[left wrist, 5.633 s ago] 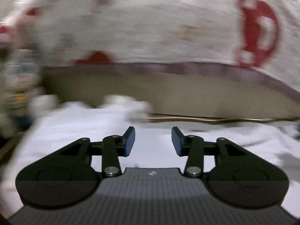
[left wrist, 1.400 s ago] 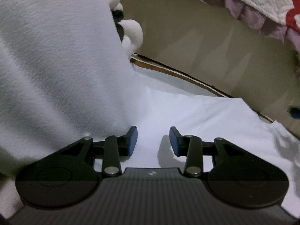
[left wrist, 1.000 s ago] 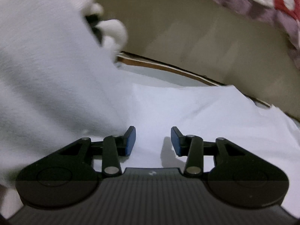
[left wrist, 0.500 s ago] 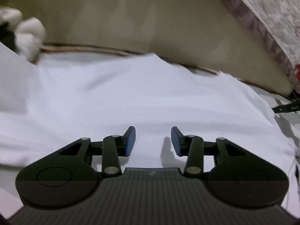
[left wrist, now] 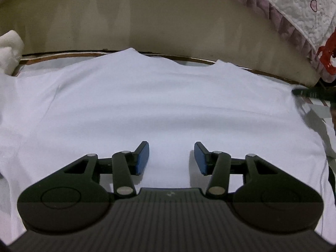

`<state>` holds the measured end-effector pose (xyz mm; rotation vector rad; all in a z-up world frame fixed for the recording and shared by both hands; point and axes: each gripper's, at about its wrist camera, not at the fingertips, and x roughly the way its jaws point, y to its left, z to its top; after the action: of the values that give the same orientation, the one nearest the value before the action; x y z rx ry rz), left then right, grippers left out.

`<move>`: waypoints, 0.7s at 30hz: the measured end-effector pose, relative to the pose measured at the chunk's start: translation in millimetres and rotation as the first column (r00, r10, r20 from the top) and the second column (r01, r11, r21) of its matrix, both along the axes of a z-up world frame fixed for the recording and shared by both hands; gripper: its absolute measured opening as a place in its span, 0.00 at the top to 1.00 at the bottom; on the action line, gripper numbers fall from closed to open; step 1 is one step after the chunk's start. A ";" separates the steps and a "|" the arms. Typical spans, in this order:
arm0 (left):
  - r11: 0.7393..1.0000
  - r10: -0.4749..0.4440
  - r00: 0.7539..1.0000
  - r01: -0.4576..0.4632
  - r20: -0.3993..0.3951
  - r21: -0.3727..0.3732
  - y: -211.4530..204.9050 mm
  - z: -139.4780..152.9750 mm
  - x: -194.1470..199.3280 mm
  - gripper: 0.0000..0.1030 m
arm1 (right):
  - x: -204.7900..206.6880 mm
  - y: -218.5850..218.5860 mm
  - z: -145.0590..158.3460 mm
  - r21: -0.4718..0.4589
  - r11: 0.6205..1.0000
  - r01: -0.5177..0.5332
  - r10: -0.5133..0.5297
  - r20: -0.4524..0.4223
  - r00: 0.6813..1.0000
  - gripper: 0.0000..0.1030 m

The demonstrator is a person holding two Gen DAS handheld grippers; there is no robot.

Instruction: Fold clothes

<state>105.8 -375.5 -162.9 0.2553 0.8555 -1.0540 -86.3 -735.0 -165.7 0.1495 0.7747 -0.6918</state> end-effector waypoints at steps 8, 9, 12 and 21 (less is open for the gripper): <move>0.999 -0.004 0.992 -0.001 0.126 0.045 -9.6 -4.2 -20.4 0.54 | -2.7 -13.8 -3.6 0.036 0.995 0.097 -0.095 -0.041 0.995 0.96; 0.999 -0.011 0.992 0.005 0.123 0.047 -10.9 -3.0 -23.1 0.54 | -14.4 -15.8 -0.3 0.068 0.987 0.146 -0.146 -0.004 0.989 0.93; 0.999 -0.038 0.998 0.037 0.041 0.010 -14.0 2.9 -30.4 0.54 | -70.4 -15.9 14.7 0.183 0.949 0.256 -0.283 0.142 0.948 0.61; 0.955 -0.294 0.953 0.292 -0.066 -0.048 -53.6 22.5 -139.1 0.53 | -306.4 37.8 7.9 0.444 0.600 0.666 -0.769 0.090 0.633 0.46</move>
<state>-33.3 -429.2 -140.3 0.3209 0.8793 -1.3623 -392.7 -697.2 -157.8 0.9506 0.5443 -1.2713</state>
